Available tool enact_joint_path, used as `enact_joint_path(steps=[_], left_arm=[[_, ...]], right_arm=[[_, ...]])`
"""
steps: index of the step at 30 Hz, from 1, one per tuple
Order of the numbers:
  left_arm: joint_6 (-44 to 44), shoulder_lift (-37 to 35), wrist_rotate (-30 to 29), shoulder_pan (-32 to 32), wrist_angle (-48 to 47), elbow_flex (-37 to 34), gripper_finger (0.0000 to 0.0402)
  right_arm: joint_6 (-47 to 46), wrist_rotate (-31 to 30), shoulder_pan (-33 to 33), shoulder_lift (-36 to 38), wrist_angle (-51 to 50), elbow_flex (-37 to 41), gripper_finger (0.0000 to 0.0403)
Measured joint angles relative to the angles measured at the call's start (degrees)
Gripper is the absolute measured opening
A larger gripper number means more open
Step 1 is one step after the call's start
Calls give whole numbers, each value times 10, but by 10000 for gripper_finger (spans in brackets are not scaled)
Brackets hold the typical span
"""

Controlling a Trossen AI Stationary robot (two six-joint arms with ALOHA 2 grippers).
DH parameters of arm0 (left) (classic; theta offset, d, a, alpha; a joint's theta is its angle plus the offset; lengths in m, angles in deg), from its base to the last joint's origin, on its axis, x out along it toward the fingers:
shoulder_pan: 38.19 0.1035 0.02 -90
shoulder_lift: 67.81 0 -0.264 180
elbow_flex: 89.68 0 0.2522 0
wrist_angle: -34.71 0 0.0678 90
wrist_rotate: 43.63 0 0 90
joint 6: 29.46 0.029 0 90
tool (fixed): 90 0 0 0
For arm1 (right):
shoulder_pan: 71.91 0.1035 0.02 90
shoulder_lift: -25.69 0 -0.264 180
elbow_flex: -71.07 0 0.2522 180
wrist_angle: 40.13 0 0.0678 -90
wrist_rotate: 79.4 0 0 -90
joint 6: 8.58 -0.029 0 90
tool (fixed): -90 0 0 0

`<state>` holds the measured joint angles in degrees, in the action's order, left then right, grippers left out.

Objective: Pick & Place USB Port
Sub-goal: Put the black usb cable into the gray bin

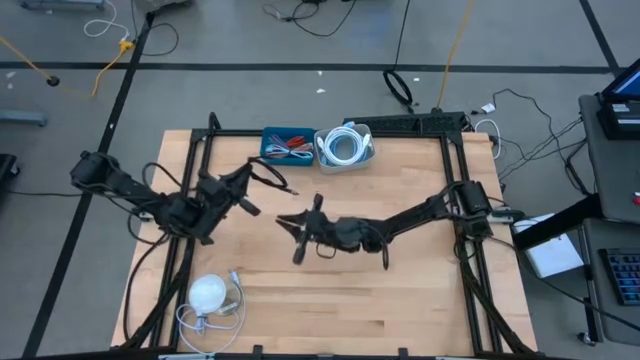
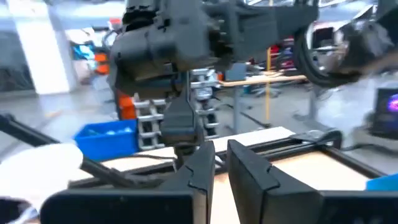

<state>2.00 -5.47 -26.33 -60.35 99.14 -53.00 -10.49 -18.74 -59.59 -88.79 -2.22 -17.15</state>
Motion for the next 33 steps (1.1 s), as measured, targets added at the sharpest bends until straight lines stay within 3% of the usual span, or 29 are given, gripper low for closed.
enact_joint_path(steps=[4, 8, 10, 13, 14, 16, 18, 22, 24, 28, 30, 33], left_arm=[[4, -12, 6, -5, 1, 0, 9], [26, -13, 0, -5, 0, 0, 9], [35, -13, 2, -3, 13, 0, 9], [88, -13, 13, 0, 79, 0, 9], [113, -13, 20, 4, 104, 0, 9], [132, -29, 46, 17, 110, 5, 9], [115, -50, 88, 34, 114, 16, 9], [39, -82, 192, 63, 114, 22, 9], [-25, -94, 284, 80, 113, 16, 9], [-239, -99, 463, 130, 69, 12, 9], [-332, -85, 512, 165, 65, 12, 9], [-449, -51, 538, 221, 55, 12, 9]], right_arm=[[-57, 39, -20, 0, 8, 0, 34], [-73, 33, -31, 0, 10, 0, 34], [-3, -32, -32, 0, 38, 0, 34], [218, -198, -26, 0, 134, 0, 34], [281, -225, -28, -2, 179, 0, 34], [346, -211, -37, -13, 266, 0, 34], [355, -157, -44, -17, 334, 1, 34], [303, -32, -63, -13, 377, -2, 34], [292, -18, -67, -15, 369, -1, 34], [291, -4, -68, -16, 336, 0, 34], [289, -3, -63, -16, 333, 0, 34], [326, -3, -48, -16, 330, 0, 34]])
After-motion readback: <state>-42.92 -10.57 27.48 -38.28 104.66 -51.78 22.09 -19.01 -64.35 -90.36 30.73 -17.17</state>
